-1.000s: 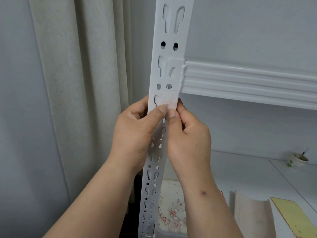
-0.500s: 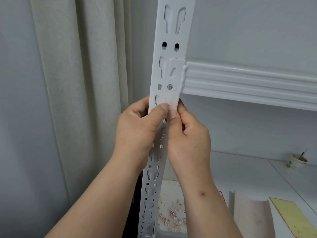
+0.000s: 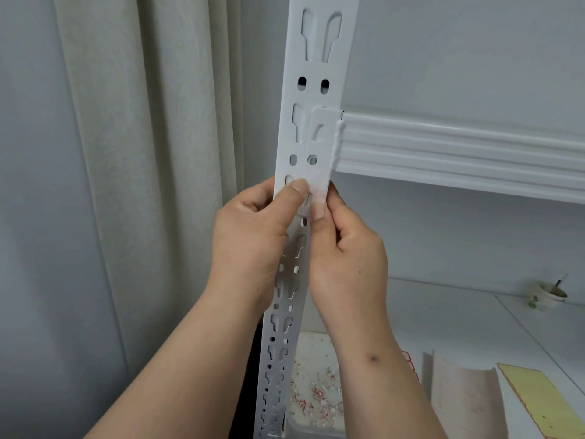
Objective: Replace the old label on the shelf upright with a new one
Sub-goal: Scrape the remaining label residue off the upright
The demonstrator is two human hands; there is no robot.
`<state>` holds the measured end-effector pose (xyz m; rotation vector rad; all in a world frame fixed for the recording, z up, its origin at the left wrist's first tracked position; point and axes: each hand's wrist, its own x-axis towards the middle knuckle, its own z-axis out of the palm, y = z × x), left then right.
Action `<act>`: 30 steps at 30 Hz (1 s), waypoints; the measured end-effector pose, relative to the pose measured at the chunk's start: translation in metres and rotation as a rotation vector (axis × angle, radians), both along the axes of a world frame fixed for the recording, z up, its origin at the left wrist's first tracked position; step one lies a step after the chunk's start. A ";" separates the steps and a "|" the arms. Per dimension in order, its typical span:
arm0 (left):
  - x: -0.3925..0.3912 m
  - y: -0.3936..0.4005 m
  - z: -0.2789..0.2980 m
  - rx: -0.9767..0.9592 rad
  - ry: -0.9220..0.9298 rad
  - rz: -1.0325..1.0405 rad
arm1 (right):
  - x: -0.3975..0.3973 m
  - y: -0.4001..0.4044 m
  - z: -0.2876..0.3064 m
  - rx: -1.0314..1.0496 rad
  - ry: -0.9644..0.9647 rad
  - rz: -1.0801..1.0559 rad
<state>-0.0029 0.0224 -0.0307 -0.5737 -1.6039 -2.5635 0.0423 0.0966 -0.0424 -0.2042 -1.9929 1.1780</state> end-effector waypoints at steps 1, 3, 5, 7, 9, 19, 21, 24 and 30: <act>-0.001 -0.001 -0.001 0.002 0.004 -0.006 | 0.000 0.000 0.000 0.002 0.000 -0.001; -0.002 -0.002 -0.002 0.001 0.020 -0.021 | 0.001 0.000 0.001 -0.009 0.005 0.006; -0.003 -0.004 -0.005 -0.004 0.037 -0.042 | 0.001 0.000 0.001 -0.015 0.004 0.014; -0.005 -0.005 -0.007 -0.002 0.046 -0.070 | 0.001 0.001 0.001 -0.006 0.002 0.018; -0.007 -0.006 -0.009 0.002 0.057 -0.099 | 0.001 0.002 0.000 -0.002 0.004 0.021; -0.003 -0.002 -0.008 -0.002 0.082 -0.065 | 0.000 0.001 -0.001 -0.015 0.003 0.008; -0.002 0.000 -0.006 0.000 0.072 -0.048 | 0.000 0.000 -0.002 -0.020 0.008 0.002; -0.002 0.000 -0.005 -0.001 0.055 -0.047 | 0.001 -0.001 -0.001 -0.043 0.012 0.005; -0.007 -0.004 -0.008 0.010 0.052 -0.096 | 0.003 -0.005 0.014 -0.121 0.035 -0.007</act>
